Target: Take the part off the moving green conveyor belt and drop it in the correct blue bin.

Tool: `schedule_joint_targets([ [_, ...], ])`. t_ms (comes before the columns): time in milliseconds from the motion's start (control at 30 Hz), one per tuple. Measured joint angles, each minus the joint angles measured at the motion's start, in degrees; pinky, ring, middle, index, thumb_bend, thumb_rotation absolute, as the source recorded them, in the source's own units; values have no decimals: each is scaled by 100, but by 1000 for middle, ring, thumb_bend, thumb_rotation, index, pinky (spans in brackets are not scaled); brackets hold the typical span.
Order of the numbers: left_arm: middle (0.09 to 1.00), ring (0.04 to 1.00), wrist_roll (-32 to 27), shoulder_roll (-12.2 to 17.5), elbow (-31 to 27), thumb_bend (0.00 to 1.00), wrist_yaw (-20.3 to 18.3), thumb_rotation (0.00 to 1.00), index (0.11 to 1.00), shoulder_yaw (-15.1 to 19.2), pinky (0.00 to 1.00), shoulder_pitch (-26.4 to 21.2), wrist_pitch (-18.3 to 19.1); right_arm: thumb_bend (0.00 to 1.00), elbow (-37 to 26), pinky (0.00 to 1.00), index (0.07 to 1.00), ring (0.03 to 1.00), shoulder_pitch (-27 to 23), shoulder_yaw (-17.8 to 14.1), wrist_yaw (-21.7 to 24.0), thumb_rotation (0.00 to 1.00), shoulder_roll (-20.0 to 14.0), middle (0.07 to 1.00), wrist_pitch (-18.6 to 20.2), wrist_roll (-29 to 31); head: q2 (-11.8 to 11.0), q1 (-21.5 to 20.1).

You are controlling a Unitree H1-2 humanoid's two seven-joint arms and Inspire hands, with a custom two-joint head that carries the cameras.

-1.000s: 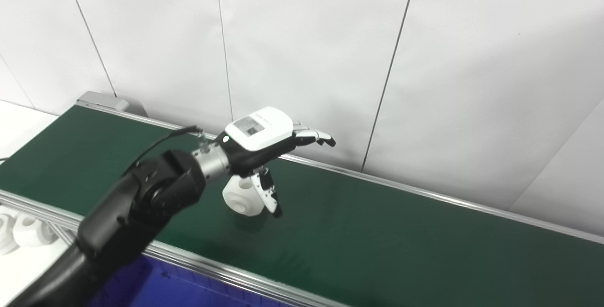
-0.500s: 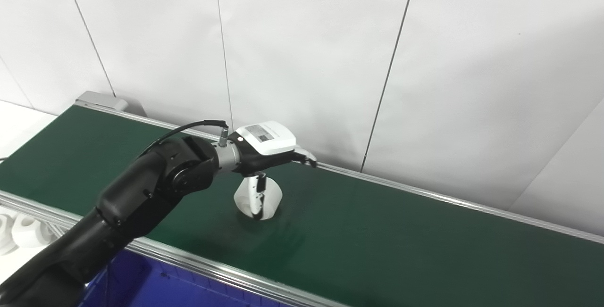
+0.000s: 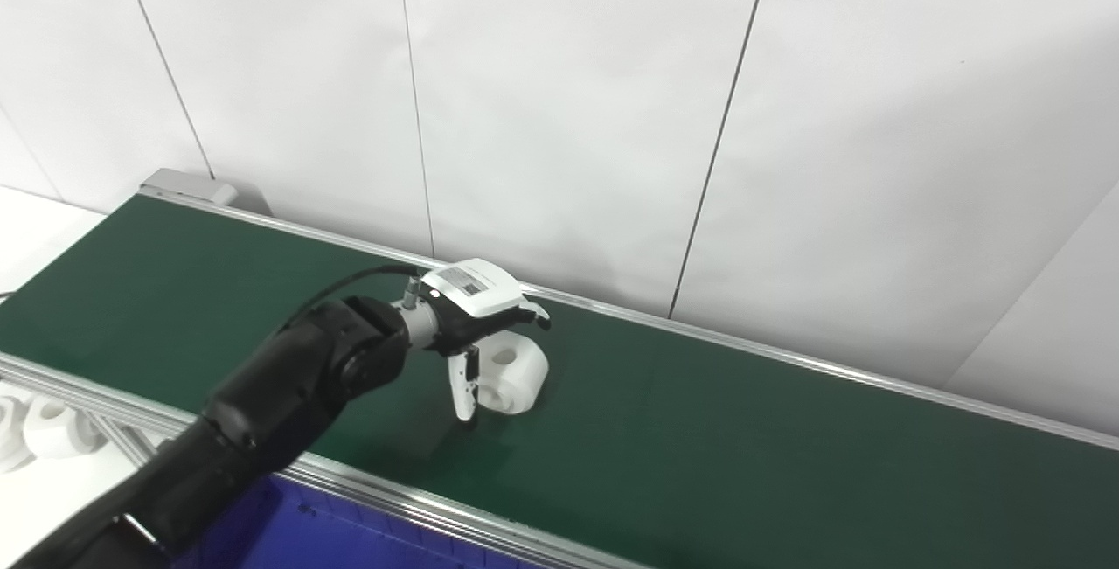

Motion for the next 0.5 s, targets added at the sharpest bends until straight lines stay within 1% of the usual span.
schedule_joint_targets([
  [67, 853, 842, 42, -115, 226, 1000, 293, 218, 845, -1, 734, 40, 8, 868, -4, 1000, 941, 922, -2, 5, 1, 1000, -1, 944, 22, 1, 9, -9],
  [200, 846, 836, 142, -376, 515, 1000, 714, 219, 843, -51, 731, 154, 58, 856, -4, 995, 935, 917, -2, 17, 0, 1000, 0, 942, 44, -8, 9, -61],
  [267, 839, 831, 149, -561, 716, 1000, 953, 216, 839, -71, 720, 172, 156, 863, -5, 991, 935, 918, -7, 28, 0, 1000, 0, 943, 51, -12, 18, -70],
  [333, 829, 815, 162, -704, 754, 996, 1096, 204, 830, -78, 700, 179, 260, 869, -6, 992, 934, 920, -4, 43, -2, 1000, 2, 943, 67, -23, 26, -79],
  [400, 785, 748, 132, -749, 819, 947, 1205, 125, 790, -95, 641, 173, 262, 872, -9, 995, 934, 919, -1, 49, -3, 1000, 4, 941, 79, -24, 26, -79],
  [467, 723, 644, -45, -881, 984, 872, 1421, 49, 722, -47, 536, 163, 239, 875, -15, 998, 933, 915, 0, 50, -9, 1000, 5, 938, 95, -41, 26, -79],
  [500, 694, 609, -104, -932, 1015, 838, 1507, 29, 691, -45, 503, 162, 222, 873, -19, 1000, 933, 915, 0, 55, -12, 1000, 7, 937, 106, -65, 35, -79],
])
